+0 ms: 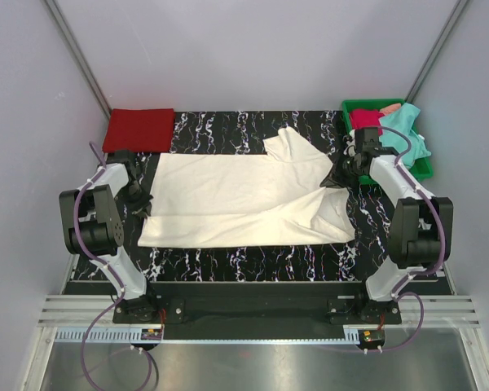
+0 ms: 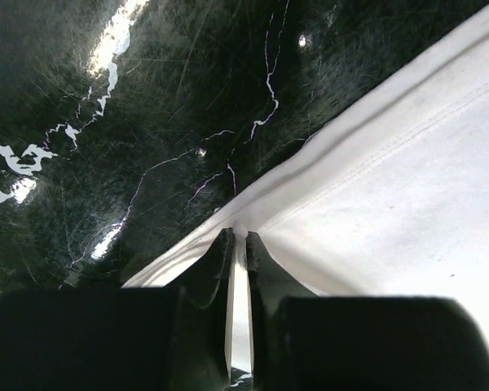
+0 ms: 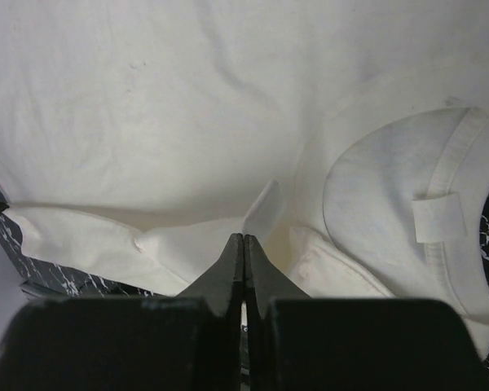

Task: Fold and stack the t-shirts
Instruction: Fold the tshirt

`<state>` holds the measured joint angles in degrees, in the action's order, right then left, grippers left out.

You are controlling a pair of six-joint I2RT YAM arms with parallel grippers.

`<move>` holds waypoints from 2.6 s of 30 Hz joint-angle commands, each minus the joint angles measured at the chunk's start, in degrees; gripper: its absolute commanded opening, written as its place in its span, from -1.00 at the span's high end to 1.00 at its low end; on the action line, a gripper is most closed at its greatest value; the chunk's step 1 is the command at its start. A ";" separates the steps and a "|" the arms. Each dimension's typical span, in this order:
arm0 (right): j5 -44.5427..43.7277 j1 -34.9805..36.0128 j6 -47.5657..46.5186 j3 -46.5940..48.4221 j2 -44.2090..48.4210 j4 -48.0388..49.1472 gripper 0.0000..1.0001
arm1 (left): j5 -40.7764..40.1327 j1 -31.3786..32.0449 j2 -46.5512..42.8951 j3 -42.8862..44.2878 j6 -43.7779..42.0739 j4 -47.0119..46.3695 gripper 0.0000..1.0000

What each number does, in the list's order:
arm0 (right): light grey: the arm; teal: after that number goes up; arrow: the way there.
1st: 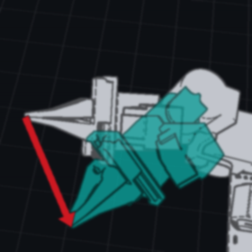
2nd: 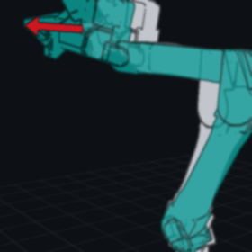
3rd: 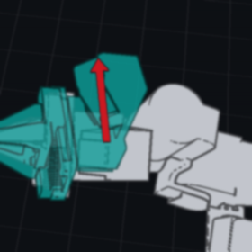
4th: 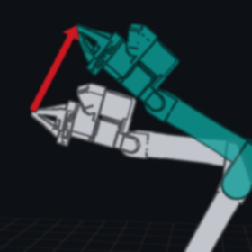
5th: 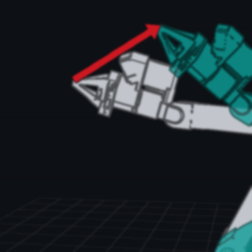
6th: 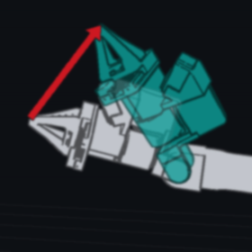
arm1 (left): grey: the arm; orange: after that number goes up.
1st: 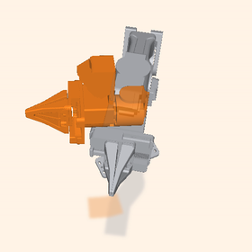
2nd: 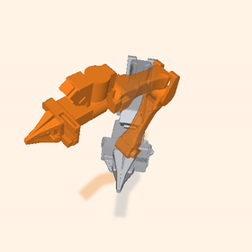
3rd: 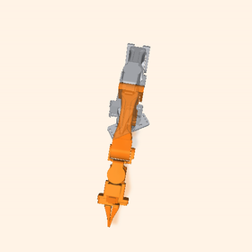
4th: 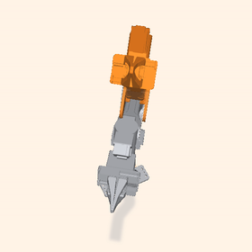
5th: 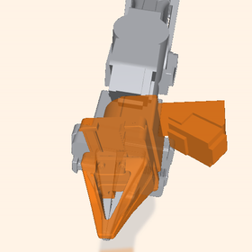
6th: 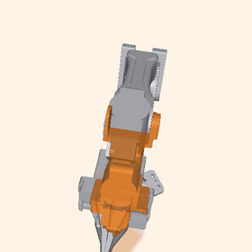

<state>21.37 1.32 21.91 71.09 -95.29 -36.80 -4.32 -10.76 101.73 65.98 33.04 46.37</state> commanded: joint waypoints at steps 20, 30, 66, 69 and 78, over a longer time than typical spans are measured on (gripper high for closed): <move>1.84 -0.36 -1.61 1.59 -4.55 1.20 1.00 | -7.27 0.75 -8.12 -1.02 1.50 -0.67 -0.43; 0.70 -0.36 -0.73 4.49 -8.42 0.59 0.93 | 2.44 3.03 -21.48 -5.32 -0.33 -3.89 -0.37; -19.51 13.70 17.60 24.62 -18.62 -22.79 -0.40 | 27.26 32.83 -5.58 -1.02 -10.27 -12.09 -0.01; -25.36 18.35 28.86 27.15 -19.84 -25.93 -0.47 | 25.94 32.83 -5.41 -1.29 -10.36 -12.27 -0.01; -29.53 22.50 47.25 40.88 -32.68 -41.25 -0.11 | 26.03 32.83 -6.54 -3.57 -10.71 -13.67 -0.01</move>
<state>-3.81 24.49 60.07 110.72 -127.63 -71.22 21.93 22.15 96.18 62.85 23.68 34.54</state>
